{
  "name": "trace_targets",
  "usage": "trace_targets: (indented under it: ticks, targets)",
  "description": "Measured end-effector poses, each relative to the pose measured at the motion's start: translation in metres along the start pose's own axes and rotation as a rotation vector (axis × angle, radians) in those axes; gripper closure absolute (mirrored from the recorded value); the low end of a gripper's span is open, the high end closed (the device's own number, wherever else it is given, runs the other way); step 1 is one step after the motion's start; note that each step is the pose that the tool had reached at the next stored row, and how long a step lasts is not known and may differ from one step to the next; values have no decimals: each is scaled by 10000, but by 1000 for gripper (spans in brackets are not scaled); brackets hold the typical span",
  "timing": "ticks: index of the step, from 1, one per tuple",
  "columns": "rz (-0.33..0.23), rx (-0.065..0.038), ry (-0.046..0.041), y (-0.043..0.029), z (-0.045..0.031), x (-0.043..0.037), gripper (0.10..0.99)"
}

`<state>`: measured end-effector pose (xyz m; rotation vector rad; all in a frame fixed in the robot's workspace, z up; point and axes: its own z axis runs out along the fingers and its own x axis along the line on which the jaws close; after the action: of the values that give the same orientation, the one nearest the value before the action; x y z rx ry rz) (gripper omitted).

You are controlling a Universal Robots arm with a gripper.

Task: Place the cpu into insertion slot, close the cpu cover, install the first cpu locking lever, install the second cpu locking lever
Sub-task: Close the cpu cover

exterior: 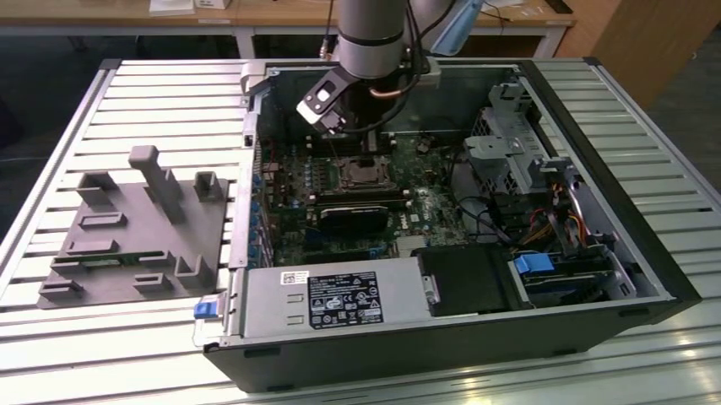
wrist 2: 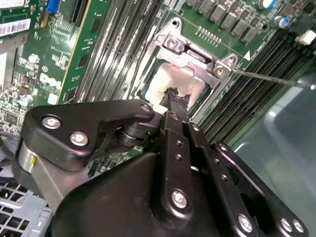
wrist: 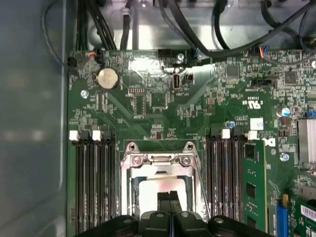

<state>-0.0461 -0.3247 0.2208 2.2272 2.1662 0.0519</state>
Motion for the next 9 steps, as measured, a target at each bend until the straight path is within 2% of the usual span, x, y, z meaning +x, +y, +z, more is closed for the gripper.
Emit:
trace_targets:
  ticks: [6, 9]
  targets:
    - [-3, 0, -10, -8, 6, -1, 980]
    - [-363, -1, 8, -8, 7, -1, 980]
